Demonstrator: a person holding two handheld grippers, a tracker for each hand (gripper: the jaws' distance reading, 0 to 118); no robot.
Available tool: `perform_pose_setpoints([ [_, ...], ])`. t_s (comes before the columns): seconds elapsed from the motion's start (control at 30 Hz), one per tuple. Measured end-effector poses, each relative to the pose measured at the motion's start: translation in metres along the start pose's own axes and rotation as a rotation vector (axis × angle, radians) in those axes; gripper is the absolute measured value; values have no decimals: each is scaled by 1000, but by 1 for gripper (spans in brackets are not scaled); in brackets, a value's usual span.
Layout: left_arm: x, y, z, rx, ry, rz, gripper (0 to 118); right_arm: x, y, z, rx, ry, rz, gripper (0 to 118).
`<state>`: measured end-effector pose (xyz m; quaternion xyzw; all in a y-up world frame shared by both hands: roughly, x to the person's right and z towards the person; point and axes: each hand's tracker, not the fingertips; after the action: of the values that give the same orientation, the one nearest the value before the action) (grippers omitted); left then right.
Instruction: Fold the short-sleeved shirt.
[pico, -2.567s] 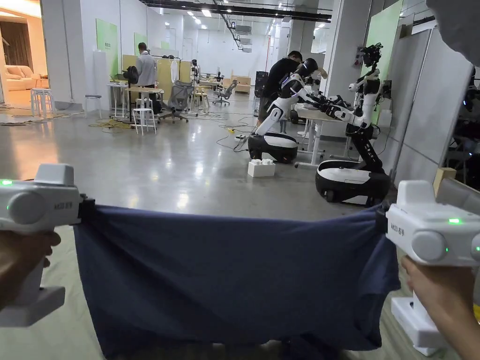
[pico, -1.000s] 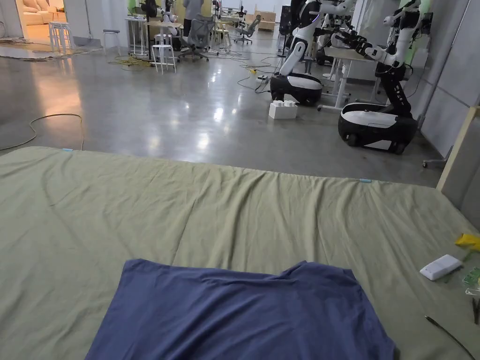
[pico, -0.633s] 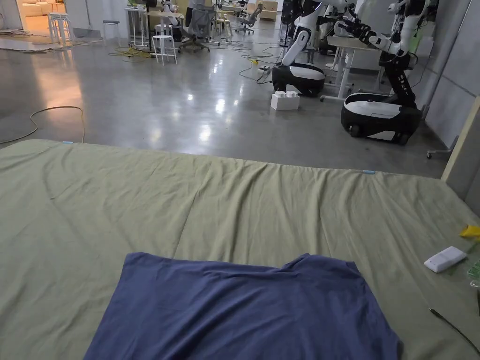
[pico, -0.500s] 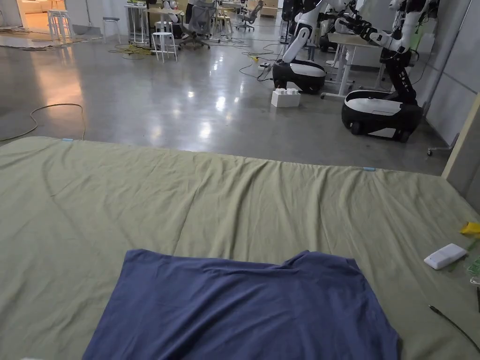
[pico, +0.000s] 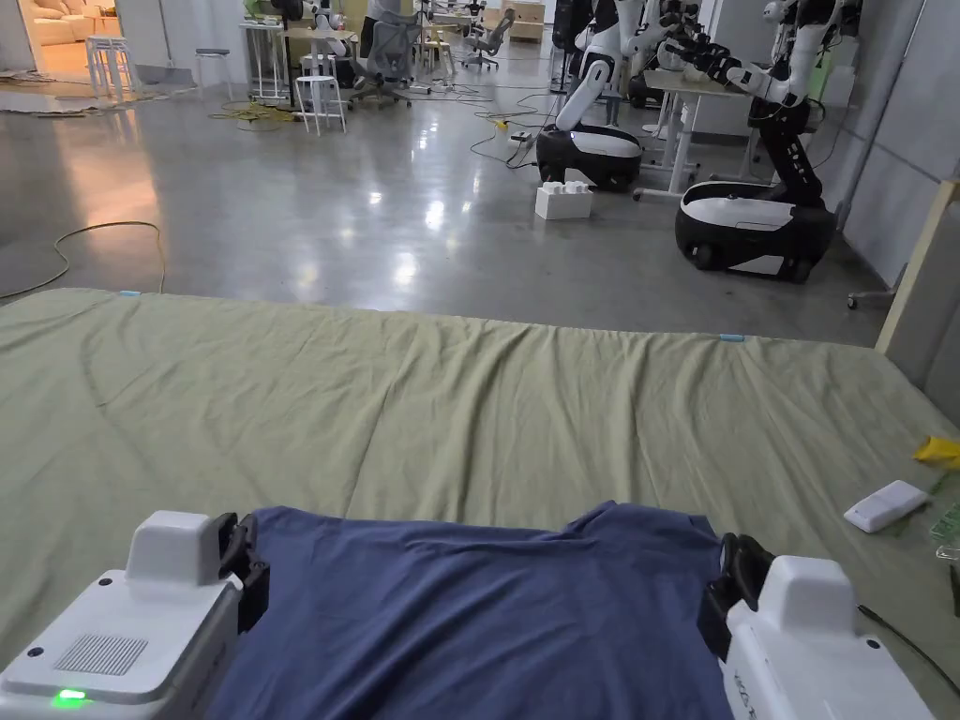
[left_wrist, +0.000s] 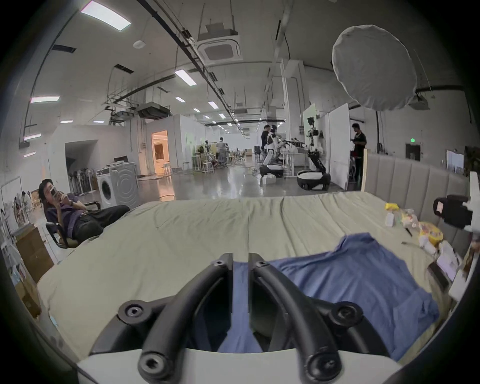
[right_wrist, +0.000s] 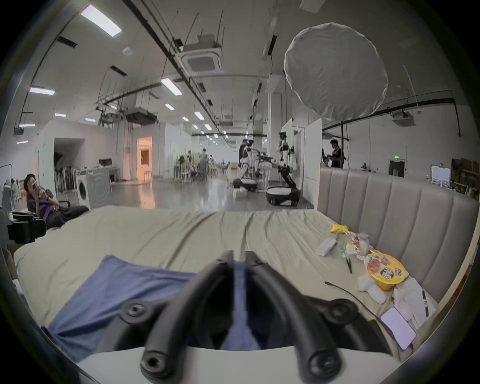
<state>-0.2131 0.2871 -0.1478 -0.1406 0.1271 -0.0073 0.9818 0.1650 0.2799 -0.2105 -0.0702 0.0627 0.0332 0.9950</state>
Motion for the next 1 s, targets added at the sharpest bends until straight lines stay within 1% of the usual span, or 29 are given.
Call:
perform_pose_setpoints([
  [0.03, 0, 1, -8, 16, -14, 26, 5, -3, 0, 1, 34, 2, -13, 3],
  [0.07, 1, 1, -9, 30, -13, 35, 5, -6, 2, 0, 54, -6, 3, 2],
  [0.1, 3, 3, -10, 35, -8, 36, 1, -11, 5, 0, 56, -15, 20, 0],
  [0.13, 4, 4, -10, 45, -6, 36, 1, -13, 7, 0, 68, -20, 32, 0],
  [0.17, 1, 1, -13, 51, -2, 30, 1, -14, 7, 0, 62, -13, 23, 0],
  [0.3, -5, 0, -19, 63, -7, 48, 1, -17, 12, -2, 73, -17, 28, 0],
  [0.43, -6, -2, -13, 61, 14, 42, 1, -15, 14, -6, 65, -22, 15, 0],
  [0.5, -12, -6, -13, 43, 30, 40, 1, -16, 17, -6, 65, -26, 25, 0],
  [0.57, -19, -11, -11, -4, 69, 42, 1, -16, 17, -8, 55, -18, 38, 0],
  [0.67, -38, -27, -7, -97, 66, 74, 1, -17, 14, -12, 37, -2, 53, 0],
  [0.77, -58, -47, 2, -192, 59, 94, 1, -18, 9, -16, 17, 14, 59, 0],
  [0.83, -74, -61, 9, -281, 11, 124, 1, -19, 4, -19, 1, 27, 65, 0],
  [0.9, -82, -75, 20, -332, 26, 102, 1, -20, -3, -21, -14, 55, 61, 0],
  [0.93, -86, -80, 26, -367, 30, 86, 1, -21, -5, -22, -21, 54, 68, 0],
  [1.0, -83, -82, 47, -431, 5, 88, 1, -24, -10, -23, -29, 62, 76, 0],
])
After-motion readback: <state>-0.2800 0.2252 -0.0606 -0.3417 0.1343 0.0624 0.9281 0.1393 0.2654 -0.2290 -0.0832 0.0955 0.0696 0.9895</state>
